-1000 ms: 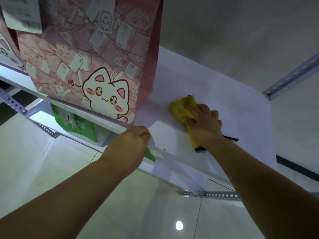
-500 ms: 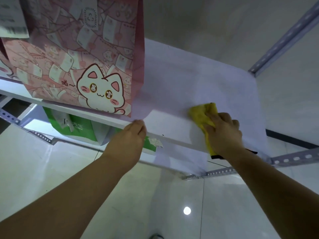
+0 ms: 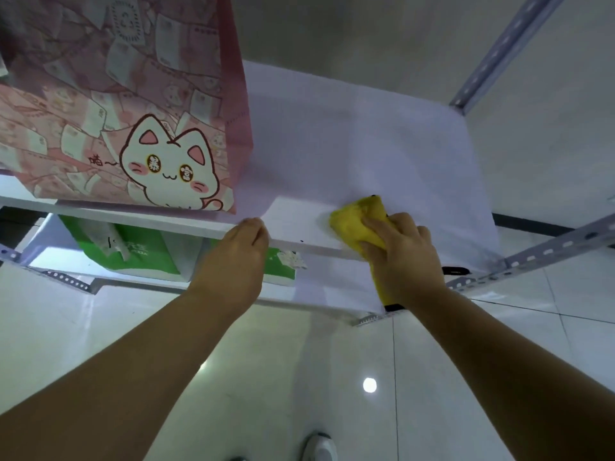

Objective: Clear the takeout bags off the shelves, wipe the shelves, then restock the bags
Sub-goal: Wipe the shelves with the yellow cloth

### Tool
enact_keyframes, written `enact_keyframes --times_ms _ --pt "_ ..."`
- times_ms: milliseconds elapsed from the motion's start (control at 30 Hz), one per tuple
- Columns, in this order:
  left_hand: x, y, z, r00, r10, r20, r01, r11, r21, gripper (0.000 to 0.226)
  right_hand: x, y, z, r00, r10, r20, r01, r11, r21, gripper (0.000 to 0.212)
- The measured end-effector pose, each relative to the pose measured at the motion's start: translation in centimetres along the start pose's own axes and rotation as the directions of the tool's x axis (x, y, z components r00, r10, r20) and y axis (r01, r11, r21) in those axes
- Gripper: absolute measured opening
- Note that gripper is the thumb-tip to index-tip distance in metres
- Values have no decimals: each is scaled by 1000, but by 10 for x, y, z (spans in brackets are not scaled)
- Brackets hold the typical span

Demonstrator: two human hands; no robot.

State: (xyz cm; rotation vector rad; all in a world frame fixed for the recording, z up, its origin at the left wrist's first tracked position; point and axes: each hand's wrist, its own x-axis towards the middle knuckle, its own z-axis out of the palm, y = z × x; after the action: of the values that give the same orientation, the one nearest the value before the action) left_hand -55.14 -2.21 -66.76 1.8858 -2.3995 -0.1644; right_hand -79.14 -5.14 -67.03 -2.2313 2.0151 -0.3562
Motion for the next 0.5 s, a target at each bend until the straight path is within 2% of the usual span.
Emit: enact_keyframes --times_ms 100,267,367,500 --pt "-1 4 -2 998 -10 60 8 999 35 55 -5 20 -7 976 216 -18 -217 976 -14 42" --pt "-7 6 4 992 -48 116 48 999 3 68 -14 6 -6 943 332 0 -331 941 78 41" --pt "-20 12 9 987 -63 150 68 997 -24 67 -38 -8 -5 970 243 16 -243 961 135 44" --pt "-49 25 26 984 -35 175 54 993 -102 52 -79 -15 2 990 22 143 -52 976 210 41"
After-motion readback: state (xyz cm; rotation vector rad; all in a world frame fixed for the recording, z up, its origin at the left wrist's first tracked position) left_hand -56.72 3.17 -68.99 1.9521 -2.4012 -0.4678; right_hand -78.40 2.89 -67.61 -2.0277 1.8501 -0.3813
